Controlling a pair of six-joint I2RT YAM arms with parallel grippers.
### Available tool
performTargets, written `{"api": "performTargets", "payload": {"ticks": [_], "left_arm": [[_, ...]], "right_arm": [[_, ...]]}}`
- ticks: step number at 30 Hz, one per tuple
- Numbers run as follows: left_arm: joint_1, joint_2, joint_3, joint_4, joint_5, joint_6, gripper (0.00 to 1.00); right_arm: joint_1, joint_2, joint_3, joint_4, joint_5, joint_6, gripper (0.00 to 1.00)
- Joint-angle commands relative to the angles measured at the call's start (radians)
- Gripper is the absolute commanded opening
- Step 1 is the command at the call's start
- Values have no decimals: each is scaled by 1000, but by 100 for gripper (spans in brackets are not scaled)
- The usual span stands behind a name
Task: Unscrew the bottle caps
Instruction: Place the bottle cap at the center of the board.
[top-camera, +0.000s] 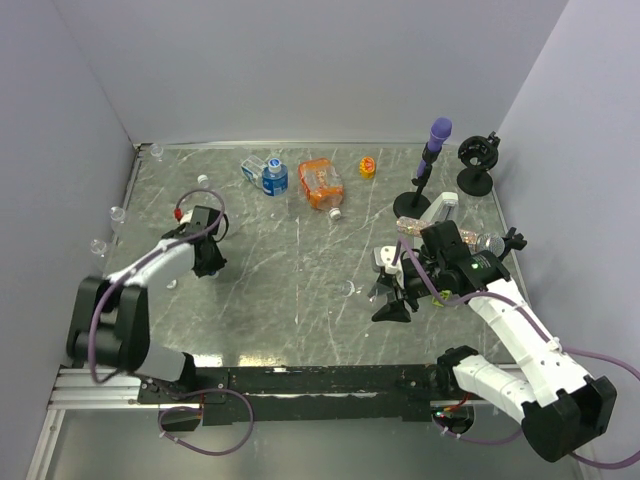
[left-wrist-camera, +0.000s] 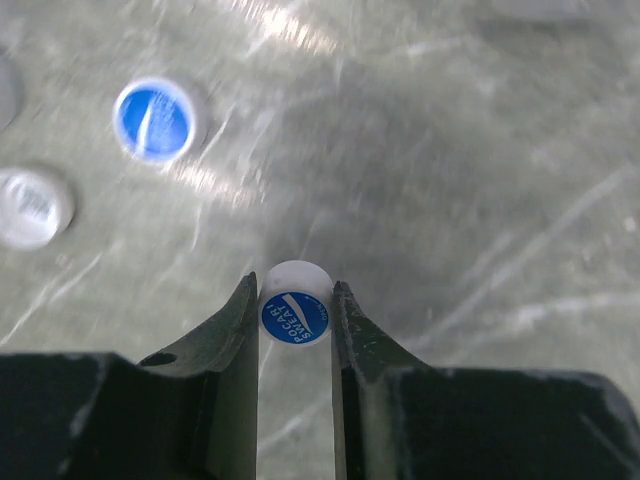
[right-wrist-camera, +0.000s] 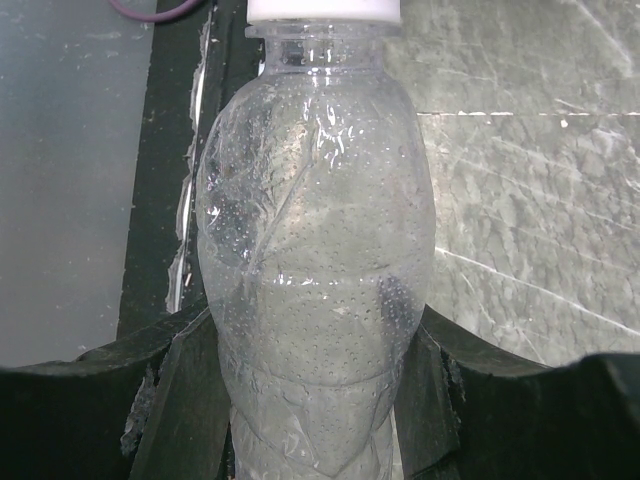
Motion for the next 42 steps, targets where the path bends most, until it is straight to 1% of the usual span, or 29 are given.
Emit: {"api": "performTargets", "payload": {"ticks": [1, 3, 6, 7, 8, 9, 10, 11, 13, 15, 16, 17, 18, 19, 21, 22, 23, 24, 25, 26, 28, 32, 34, 36, 39, 42], "left_arm": [[49, 138, 87, 53, 53, 61, 14], [61, 144, 90, 60, 47, 59, 21], [66, 118, 94, 52, 38, 68, 38], [66, 98, 93, 47, 34, 71, 47], [66, 75, 90, 49, 41, 82, 60], [66, 48, 90, 41, 47, 90, 69], [66, 21, 93, 34, 59, 100, 76], [66, -5, 96, 26, 82, 113, 80], [66, -57, 110, 1, 134, 151, 84], [66, -126, 113, -6, 272, 224, 86], [65, -172, 110, 4, 390, 269, 86], [62, -215, 102, 24, 512, 315, 88], [48, -270, 90, 55, 696, 347, 88], [23, -319, 79, 102, 828, 370, 88], [-62, -429, 41, 232, 1060, 389, 90], [-127, -474, 10, 338, 1161, 372, 94], [-200, -527, -32, 447, 1207, 343, 97], [-266, -572, -75, 578, 1205, 332, 98], [-340, -616, -115, 668, 1170, 347, 99], [-404, -650, -145, 722, 1117, 367, 99], [-478, -669, -166, 791, 1046, 400, 99], [-575, -570, -119, 833, 994, 430, 99], [-653, -510, -84, 831, 946, 478, 98], [-696, -438, -47, 821, 922, 524, 97], [-730, -366, -8, 807, 879, 561, 95], [-742, -327, 7, 804, 850, 579, 90]], "right_arm": [[-3, -32, 3, 21, -30, -19, 17], [-2, -38, -3, 24, -29, -19, 18], [-3, -45, -9, 27, -29, -17, 18], [-2, -45, -11, 30, -29, -17, 18], [-2, -42, -11, 32, -30, -19, 18], [-2, -40, -11, 30, -32, -19, 18], [-3, -35, -8, 29, -30, -20, 18], [-3, -32, -6, 27, -33, -20, 18], [-3, -29, -2, 24, -35, -22, 18], [-2, -28, 0, 21, -35, -22, 18], [-2, -25, 0, 23, -38, -22, 18], [-2, -25, 0, 23, -39, -22, 18], [-2, -22, 1, 21, -41, -22, 18], [-2, -17, 1, 21, -44, -20, 18], [-2, -8, 6, 18, -48, -20, 18], [-2, -2, 9, 16, -50, -22, 18], [-2, 4, 14, 15, -53, -22, 18], [-2, 14, 18, 10, -58, -24, 18], [-2, 20, 24, 7, -58, -25, 18], [-3, 24, 31, 3, -58, -27, 18], [-2, 31, 34, 0, -62, -25, 18], [-2, 32, 26, 4, -65, -22, 18], [-2, 37, 28, 3, -64, -22, 18], [-2, 38, 31, 0, -62, -24, 18], [-2, 34, 26, 1, -61, -22, 18], [-2, 28, 20, 6, -59, -20, 18]]}}
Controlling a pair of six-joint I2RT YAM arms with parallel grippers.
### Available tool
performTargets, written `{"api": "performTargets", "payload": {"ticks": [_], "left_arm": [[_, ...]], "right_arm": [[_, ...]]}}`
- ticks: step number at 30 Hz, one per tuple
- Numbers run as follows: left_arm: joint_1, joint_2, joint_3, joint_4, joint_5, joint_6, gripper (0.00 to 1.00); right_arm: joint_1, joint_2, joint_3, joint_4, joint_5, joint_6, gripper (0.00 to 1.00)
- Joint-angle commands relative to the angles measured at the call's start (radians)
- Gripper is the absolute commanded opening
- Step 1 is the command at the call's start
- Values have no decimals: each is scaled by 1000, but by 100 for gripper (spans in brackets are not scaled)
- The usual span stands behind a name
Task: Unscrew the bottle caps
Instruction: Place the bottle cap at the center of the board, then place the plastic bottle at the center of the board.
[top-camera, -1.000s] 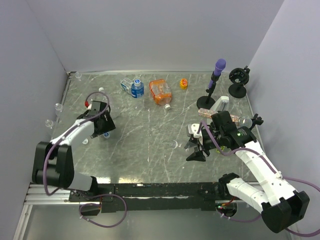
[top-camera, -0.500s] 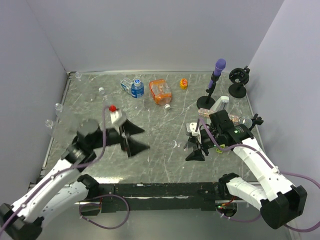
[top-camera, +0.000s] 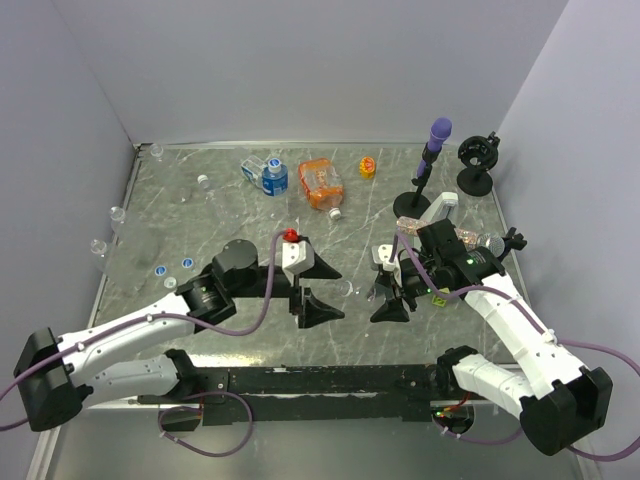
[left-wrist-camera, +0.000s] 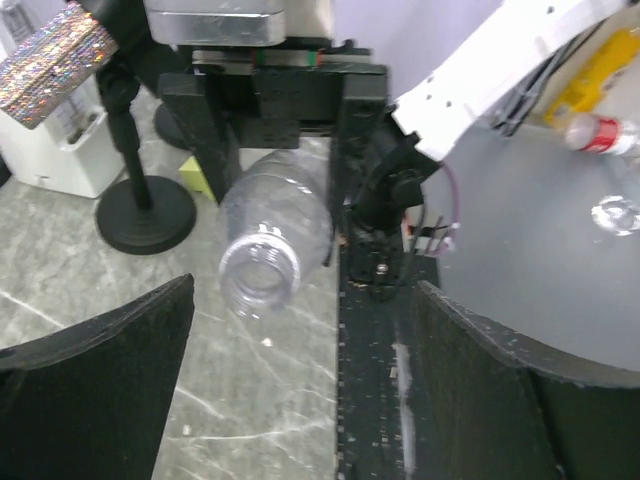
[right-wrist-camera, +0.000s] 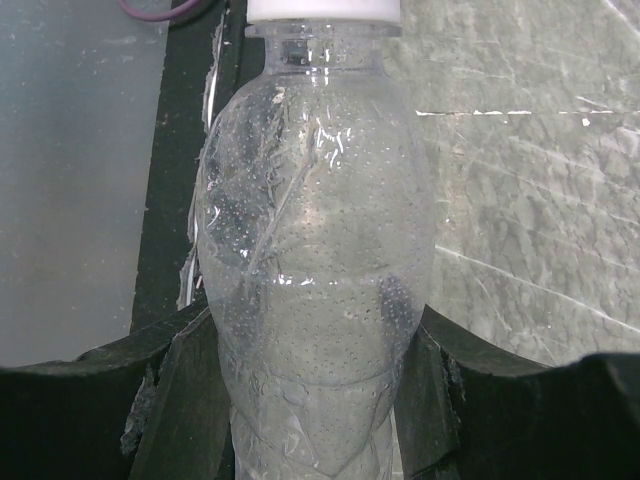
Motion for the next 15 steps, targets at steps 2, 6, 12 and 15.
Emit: {"api": "performTargets", "payload": {"ticks": [2, 6, 12, 15], "left_arm": [[-22, 46, 71, 49, -71, 72, 86], [-25, 85, 100, 21, -63, 68, 74], [-28, 117, 129, -23, -42, 75, 57], [-28, 120, 132, -37, -39, 81, 54]], "right_arm": [[-2, -10, 17, 12, -35, -20, 18], [-2, -7, 20, 12, -36, -22, 18], [-2, -5, 20, 10, -39, -20, 18], [-2, -10, 19, 12, -38, -20, 18]]}}
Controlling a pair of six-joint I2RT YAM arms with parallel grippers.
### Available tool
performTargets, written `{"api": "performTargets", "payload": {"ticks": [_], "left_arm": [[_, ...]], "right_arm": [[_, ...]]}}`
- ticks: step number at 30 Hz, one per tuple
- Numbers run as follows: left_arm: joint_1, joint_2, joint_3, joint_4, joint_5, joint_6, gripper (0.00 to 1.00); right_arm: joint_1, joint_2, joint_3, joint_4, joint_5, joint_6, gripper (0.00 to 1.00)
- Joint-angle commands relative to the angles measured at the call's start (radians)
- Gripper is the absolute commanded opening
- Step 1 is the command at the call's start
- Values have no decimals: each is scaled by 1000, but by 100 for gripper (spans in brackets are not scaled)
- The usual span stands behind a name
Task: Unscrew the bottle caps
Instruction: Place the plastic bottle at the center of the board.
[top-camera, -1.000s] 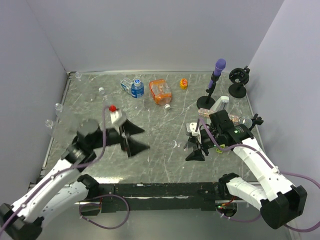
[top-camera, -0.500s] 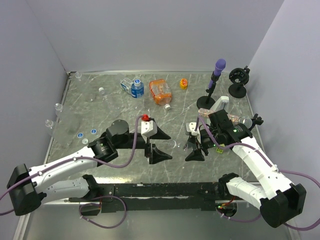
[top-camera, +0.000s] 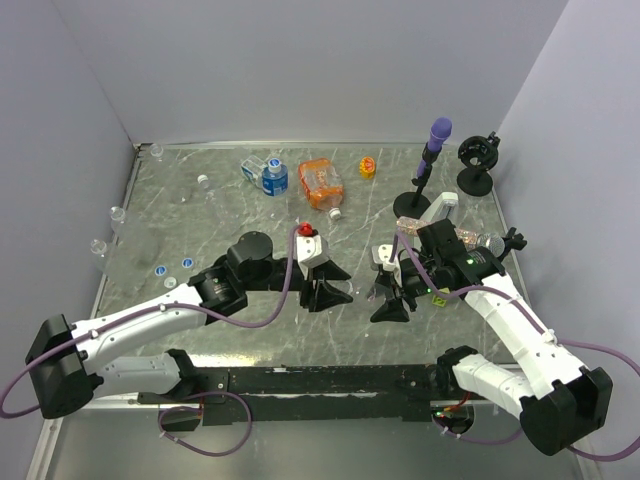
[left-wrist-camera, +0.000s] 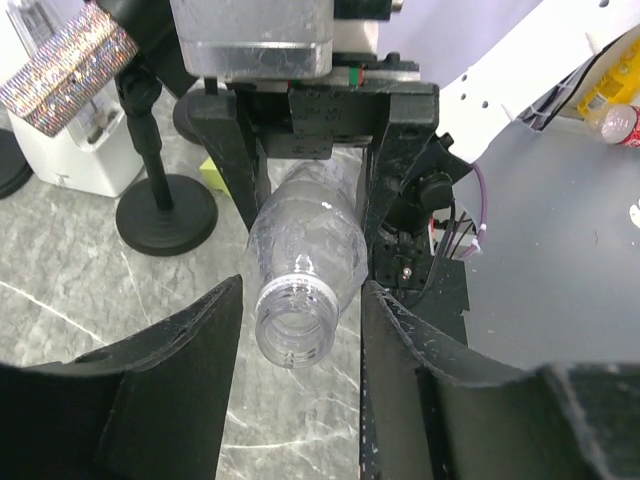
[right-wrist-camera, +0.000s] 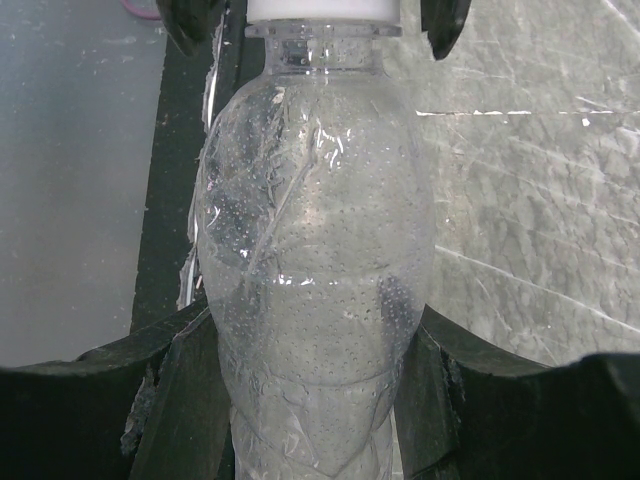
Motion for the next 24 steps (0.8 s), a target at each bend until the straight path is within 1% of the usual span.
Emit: {"api": "performTargets", "payload": {"ticks": [1, 8, 12, 14, 16, 17, 18, 19, 21, 23, 24], "left_arm": [[-6, 1, 42, -14, 14, 25, 54], [-6, 5, 41, -36, 17, 37, 53], [-6, 15, 50, -42, 30, 37, 38], [-6, 24, 58, -50, 37, 34, 28], [-6, 25, 61, -50, 34, 23, 12], [-6, 24, 64, -50, 30, 14, 8], [-6, 24, 65, -51, 24, 5, 1], [-6, 21, 69, -56, 19, -7, 1], [-6, 10, 69, -73, -4, -24, 1], [-6, -16, 58, -89, -24, -44, 1], [-6, -39, 50, -108, -39, -53, 1]], "right_arm": [[-3, -8, 19, 12, -36, -20, 18], [-2, -4, 23, 9, -36, -20, 18], [-2, -4, 23, 9, -36, -20, 18], [-3, -4, 23, 9, -36, -20, 19], [-2, -4, 23, 9, -36, -19, 19], [-2, -2, 23, 10, -36, -16, 24], [-2, -5, 22, 12, -35, -12, 29], [-2, -5, 22, 13, -36, -11, 33], [-2, -10, 22, 12, -41, -11, 48], [-3, -16, 22, 15, -46, -5, 69], [-2, -22, 23, 18, -52, 7, 86]]}}
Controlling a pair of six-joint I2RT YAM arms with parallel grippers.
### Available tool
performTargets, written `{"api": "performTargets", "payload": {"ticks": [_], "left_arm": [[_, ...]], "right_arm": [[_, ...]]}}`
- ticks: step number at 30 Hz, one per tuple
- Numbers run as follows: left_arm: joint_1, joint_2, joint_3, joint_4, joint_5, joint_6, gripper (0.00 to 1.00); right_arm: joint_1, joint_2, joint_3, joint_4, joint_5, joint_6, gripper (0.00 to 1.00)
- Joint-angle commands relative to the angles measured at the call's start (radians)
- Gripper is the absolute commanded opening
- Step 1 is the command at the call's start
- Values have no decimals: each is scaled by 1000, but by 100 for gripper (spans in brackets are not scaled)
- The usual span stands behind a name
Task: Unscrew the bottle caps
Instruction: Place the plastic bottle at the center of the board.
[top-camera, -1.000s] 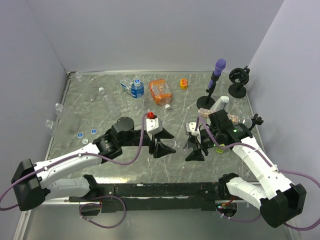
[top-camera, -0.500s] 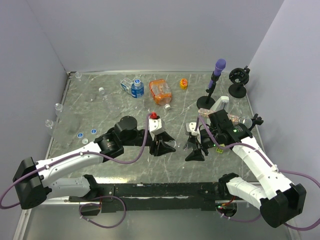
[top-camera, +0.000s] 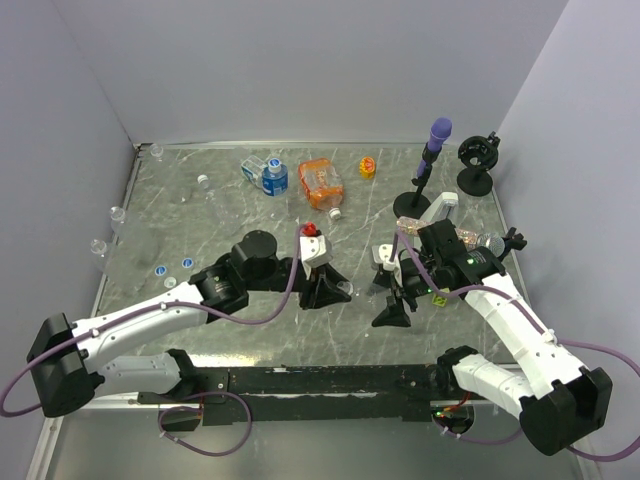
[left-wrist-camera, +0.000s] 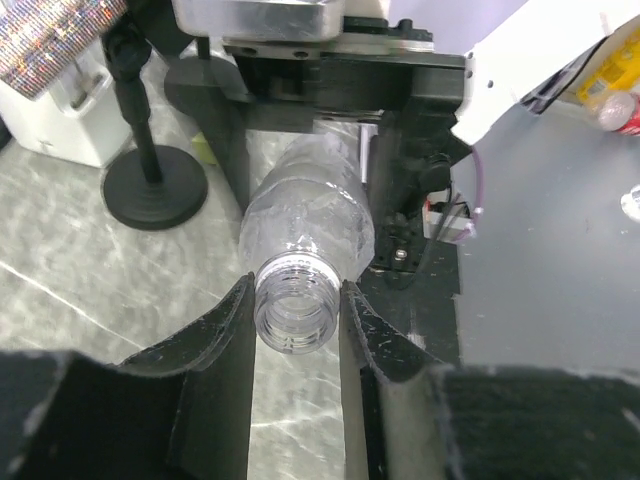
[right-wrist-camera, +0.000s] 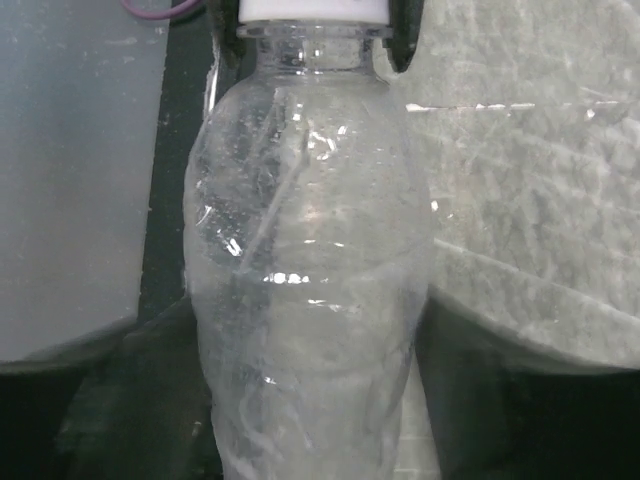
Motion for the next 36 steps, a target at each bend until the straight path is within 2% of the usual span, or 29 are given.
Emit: {"api": "performTargets", "payload": {"ticks": [1, 6, 11, 15, 20, 27, 30, 36], "left_arm": [[-4, -74, 24, -54, -55, -61, 1], [16, -145, 52, -301, -173, -121, 1], [123, -222, 110, -577, -241, -192, 1], [258, -256, 179, -785, -349, -238, 1], [425, -213, 337, -1039, -547, -278, 1], [587, -119, 518, -1177, -710, -290, 1], [663, -83, 559, -1159, -726, -279, 1], [818, 19, 604, -1093, -781, -224, 1]], "right_arm": [[-7, -24, 28, 29, -60, 11, 99], [-52, -22, 166, -52, -35, 1, 99], [-118, -16, 266, -123, -38, -26, 99], [-158, -47, 215, -102, -67, -31, 99], [-161, -123, 67, -28, -97, -22, 99], [-167, -185, -73, 61, -126, -17, 99], [-172, -191, -121, 96, -147, -9, 99], [-172, -153, -92, 23, -173, -80, 99]]}}
